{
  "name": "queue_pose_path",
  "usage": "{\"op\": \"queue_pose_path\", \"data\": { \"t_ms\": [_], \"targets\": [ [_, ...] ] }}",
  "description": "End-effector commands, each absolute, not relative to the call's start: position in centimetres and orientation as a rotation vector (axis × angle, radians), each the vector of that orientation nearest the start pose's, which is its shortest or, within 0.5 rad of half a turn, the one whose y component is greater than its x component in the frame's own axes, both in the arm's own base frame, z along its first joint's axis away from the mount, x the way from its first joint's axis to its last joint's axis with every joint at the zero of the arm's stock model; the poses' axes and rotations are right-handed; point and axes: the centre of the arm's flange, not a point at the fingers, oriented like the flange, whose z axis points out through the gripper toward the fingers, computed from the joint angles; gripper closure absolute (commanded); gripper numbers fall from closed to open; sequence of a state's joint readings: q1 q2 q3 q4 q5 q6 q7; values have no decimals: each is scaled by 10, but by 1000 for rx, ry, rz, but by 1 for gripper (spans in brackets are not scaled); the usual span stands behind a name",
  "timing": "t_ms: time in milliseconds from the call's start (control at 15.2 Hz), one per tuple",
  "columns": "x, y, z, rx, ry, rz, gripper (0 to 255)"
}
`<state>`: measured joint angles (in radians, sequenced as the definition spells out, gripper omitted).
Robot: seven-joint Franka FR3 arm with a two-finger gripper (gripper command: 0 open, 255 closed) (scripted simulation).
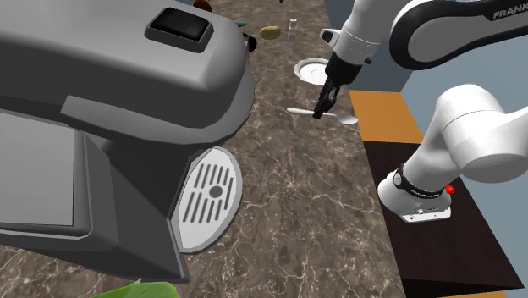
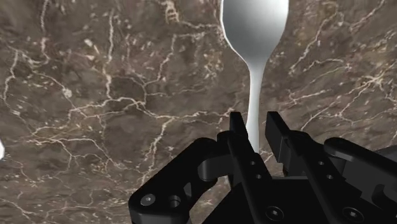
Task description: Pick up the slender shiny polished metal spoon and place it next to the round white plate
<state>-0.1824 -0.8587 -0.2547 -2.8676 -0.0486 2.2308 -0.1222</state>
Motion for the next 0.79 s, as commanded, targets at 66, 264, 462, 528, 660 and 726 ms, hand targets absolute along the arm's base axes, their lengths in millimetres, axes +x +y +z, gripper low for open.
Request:
{"op": "queue_pose_path", "data": {
  "t_ms": [66, 264, 462, 528, 660, 726],
  "targets": [
    [269, -163, 422, -3005, 334, -360, 255],
    [254, -200, 422, -3005, 334, -360, 255],
    [240, -237, 422, -3005, 334, -360, 255],
    [235, -249, 422, -3005, 334, -360, 255],
    [225, -273, 422, -3005, 334, -360, 255],
    [220, -286, 422, -3005, 334, -360, 255]
  ]
}}
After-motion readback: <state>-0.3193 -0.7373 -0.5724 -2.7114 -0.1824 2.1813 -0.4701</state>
